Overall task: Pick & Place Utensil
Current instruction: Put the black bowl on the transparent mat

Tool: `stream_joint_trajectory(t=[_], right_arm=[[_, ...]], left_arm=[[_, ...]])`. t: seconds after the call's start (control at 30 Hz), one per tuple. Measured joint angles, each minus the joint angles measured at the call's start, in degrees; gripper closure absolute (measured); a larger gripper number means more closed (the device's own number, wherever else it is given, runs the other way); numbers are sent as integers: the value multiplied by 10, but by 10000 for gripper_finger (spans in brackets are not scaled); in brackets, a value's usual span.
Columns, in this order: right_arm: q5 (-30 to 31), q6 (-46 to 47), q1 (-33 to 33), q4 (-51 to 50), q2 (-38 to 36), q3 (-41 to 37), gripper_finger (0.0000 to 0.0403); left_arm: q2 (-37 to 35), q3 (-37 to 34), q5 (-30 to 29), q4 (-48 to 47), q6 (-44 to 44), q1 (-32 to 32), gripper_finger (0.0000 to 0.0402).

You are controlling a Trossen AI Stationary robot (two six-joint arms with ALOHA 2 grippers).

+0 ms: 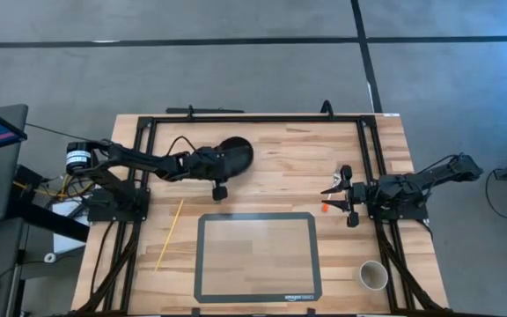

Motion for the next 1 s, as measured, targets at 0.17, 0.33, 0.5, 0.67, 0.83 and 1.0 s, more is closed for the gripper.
stream_joint_trajectory(t=[0.17, 0.33, 0.5, 0.67, 0.83, 1.0], right_arm=[[0, 0, 0, 0, 0, 0, 290], [14, 0, 0, 1, 0, 0, 290], [63, 0, 0, 26, 0, 0, 290], [75, 0, 0, 62, 0, 0, 290], [75, 31, 0, 75, 0, 0, 290], [75, 108, 0, 76, 0, 0, 290]], left_arm=[[-40, 0, 48, -4, -8, -51, 391], [-117, 0, 95, 3, -30, -147, 392], [-154, 0, 98, 2, -35, -256, 391], [-133, 0, 93, 14, -69, -326, 390], [-57, 1, 71, 103, -140, -376, 392], [39, 52, 4, 125, -160, -422, 389]])
